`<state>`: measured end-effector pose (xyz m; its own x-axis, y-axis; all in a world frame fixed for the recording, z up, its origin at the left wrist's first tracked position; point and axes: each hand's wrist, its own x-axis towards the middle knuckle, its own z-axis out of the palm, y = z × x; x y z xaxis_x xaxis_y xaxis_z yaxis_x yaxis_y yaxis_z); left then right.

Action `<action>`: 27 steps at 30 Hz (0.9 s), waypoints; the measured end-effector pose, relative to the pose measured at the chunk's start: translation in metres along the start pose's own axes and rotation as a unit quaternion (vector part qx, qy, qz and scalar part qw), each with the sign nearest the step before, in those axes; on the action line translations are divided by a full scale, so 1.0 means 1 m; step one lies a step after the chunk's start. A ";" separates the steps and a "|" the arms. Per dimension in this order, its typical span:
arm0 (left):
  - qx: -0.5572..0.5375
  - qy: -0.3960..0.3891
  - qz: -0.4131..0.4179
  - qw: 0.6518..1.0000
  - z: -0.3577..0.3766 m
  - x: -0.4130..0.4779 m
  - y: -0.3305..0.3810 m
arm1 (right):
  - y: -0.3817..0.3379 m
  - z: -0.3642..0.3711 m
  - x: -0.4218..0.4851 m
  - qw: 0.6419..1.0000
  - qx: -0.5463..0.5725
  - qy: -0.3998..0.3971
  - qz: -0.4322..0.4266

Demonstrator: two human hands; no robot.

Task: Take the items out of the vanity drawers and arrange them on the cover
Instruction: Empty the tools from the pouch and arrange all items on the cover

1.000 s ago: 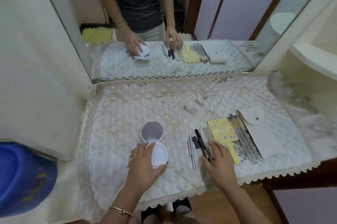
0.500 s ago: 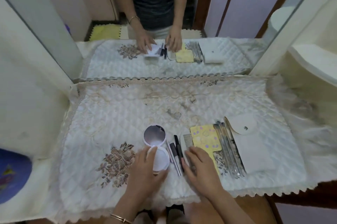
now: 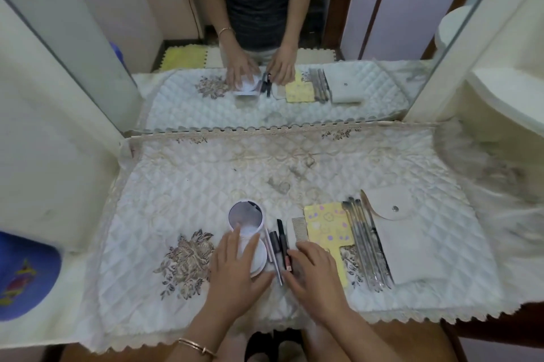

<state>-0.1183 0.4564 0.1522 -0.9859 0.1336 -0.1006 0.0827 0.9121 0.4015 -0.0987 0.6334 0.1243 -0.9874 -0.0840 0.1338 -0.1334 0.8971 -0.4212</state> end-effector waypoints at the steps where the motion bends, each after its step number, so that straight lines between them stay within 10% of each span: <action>1: 0.012 -0.010 -0.007 1.000 0.002 0.001 0.005 | -0.001 0.000 -0.002 1.000 0.004 -0.005 0.004; 27: 0.035 -0.136 0.005 0.990 0.002 0.006 0.008 | -0.005 -0.022 -0.005 0.996 -0.007 -0.080 0.037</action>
<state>-0.1228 0.4654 0.1527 -0.9103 0.2339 -0.3414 0.1121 0.9335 0.3405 -0.0912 0.6391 0.1455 -0.9955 -0.0844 -0.0434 -0.0591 0.9091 -0.4124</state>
